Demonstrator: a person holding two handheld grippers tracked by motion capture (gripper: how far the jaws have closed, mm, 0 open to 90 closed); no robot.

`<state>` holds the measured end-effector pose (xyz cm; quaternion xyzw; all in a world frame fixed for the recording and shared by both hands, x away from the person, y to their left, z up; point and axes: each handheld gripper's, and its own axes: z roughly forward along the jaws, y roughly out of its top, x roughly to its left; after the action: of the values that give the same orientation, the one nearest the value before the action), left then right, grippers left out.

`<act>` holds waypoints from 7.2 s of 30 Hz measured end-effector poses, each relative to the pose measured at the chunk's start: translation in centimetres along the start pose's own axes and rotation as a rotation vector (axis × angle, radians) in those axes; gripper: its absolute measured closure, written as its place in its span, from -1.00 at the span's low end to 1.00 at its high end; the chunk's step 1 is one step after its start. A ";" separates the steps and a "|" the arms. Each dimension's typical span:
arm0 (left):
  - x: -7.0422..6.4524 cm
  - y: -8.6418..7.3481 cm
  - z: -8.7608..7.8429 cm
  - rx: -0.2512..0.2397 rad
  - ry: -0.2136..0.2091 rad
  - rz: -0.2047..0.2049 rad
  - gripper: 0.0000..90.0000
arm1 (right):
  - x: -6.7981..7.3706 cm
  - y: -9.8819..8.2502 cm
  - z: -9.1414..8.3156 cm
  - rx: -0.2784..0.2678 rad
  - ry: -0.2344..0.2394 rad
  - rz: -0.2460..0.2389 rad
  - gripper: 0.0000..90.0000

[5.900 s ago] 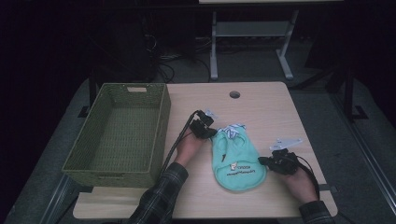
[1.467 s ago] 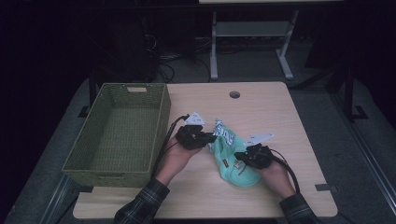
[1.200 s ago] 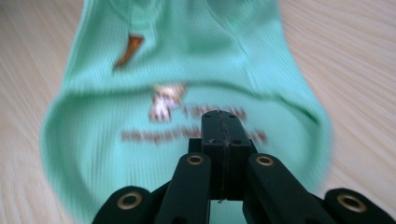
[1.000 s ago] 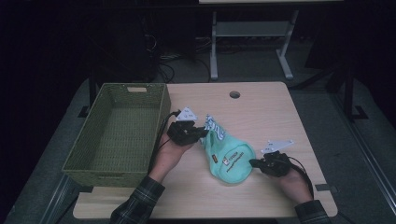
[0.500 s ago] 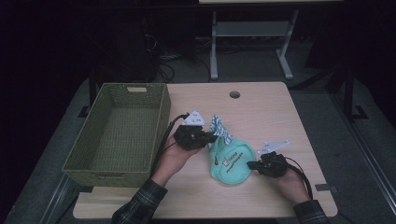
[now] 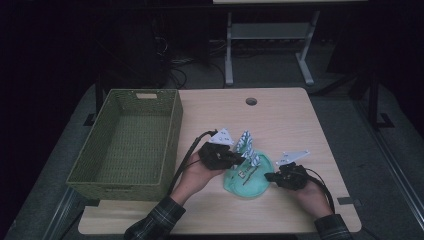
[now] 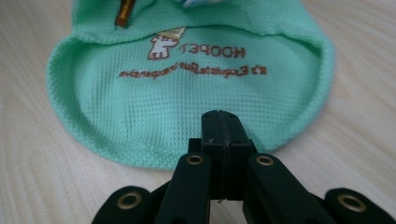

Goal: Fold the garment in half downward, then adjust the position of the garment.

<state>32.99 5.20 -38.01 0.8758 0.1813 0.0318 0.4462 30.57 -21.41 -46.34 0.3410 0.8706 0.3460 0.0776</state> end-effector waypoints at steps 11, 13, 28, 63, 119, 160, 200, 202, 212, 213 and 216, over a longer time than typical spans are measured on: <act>-1.0 -0.2 1.5 0.028 -0.040 0.031 0.86 | 0.1 0.4 -2.6 -0.136 0.040 0.014 0.99; -1.3 -0.2 1.8 0.031 -0.051 0.039 0.86 | 0.3 0.5 -2.5 -0.132 0.044 0.008 0.98; -4.0 -1.0 5.4 0.073 -0.130 0.095 0.85 | 0.4 0.3 -0.9 -0.072 0.082 0.005 0.98; -2.8 -3.5 2.4 0.107 -0.077 0.006 0.98 | -2.6 3.9 -4.2 -0.181 -0.008 -0.003 0.99; -3.4 -6.6 4.0 0.262 -0.048 -0.047 0.95 | -5.7 6.0 5.1 -0.034 0.029 0.008 0.99; 5.2 -5.8 4.4 0.252 0.173 -0.104 0.99 | -4.2 0.2 -0.2 0.013 -0.028 0.048 0.99; -0.1 -8.4 0.0 0.222 0.153 -0.107 -0.44 | -6.6 2.5 1.4 -0.045 -0.042 0.040 0.99; 0.0 -8.4 0.0 0.223 0.151 -0.107 -0.44 | -6.5 2.3 1.2 -0.039 -0.040 0.036 0.99; 0.0 -8.5 -0.1 0.220 0.154 -0.106 -0.44 | -5.7 0.7 0.2 -0.028 -0.011 0.034 0.99; 0.0 -8.5 -0.1 0.219 0.154 -0.101 -0.44 | -5.6 0.6 0.0 -0.031 -0.011 0.031 0.99; -0.1 -8.5 0.0 0.225 0.149 -0.099 -0.44 | -5.3 0.1 -0.5 -0.035 -0.009 0.028 0.99</act>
<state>30.43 9.70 -44.71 0.9055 0.2592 0.0543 0.3315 34.41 -25.10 -46.42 0.3534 0.8592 0.3606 0.0827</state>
